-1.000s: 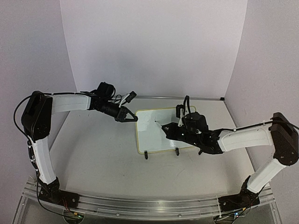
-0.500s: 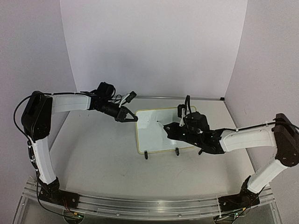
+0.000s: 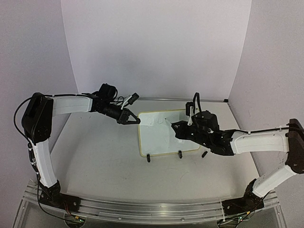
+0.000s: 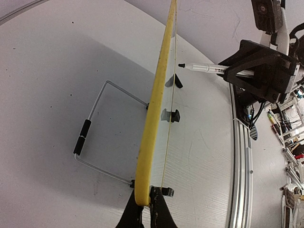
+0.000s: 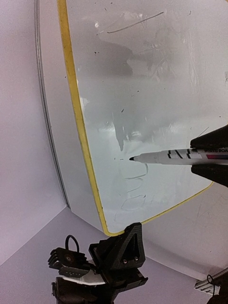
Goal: Write a sentence on the whiteboard
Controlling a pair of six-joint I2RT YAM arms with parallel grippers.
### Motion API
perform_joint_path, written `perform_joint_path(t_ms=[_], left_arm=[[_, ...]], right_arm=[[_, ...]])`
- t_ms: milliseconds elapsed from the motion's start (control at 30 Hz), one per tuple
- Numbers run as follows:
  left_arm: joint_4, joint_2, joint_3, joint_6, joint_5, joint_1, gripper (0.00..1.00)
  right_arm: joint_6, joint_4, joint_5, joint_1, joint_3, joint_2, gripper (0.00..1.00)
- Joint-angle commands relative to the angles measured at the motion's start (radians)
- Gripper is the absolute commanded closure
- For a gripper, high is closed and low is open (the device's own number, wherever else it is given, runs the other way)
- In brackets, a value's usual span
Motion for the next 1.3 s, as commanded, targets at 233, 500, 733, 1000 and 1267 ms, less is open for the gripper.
perform_joint_path(t_ms=[233, 500, 733, 1000, 1267], left_arm=[[-0.041, -0.007, 0.008, 0.101, -0.116, -0.009, 1.00], [-0.043, -0.004, 0.010, 0.102, -0.116, -0.009, 1.00], [-0.044, -0.002, 0.010, 0.105, -0.119, -0.009, 1.00], [-0.044, 0.000, 0.011, 0.104, -0.117, -0.009, 1.00], [-0.046, -0.001, 0.012, 0.104, -0.117, -0.010, 1.00]], right_arm=[[-0.053, 0.032, -0.027, 0.000, 0.098, 0.067, 1.00], [-0.036, 0.012, -0.016, 0.000, 0.131, 0.120, 1.00], [0.002, -0.022, 0.077, 0.000, 0.109, 0.103, 1.00], [0.018, -0.065, 0.126, -0.001, 0.084, 0.070, 1.00], [0.031, -0.083, 0.077, 0.000, 0.065, 0.085, 1.00]])
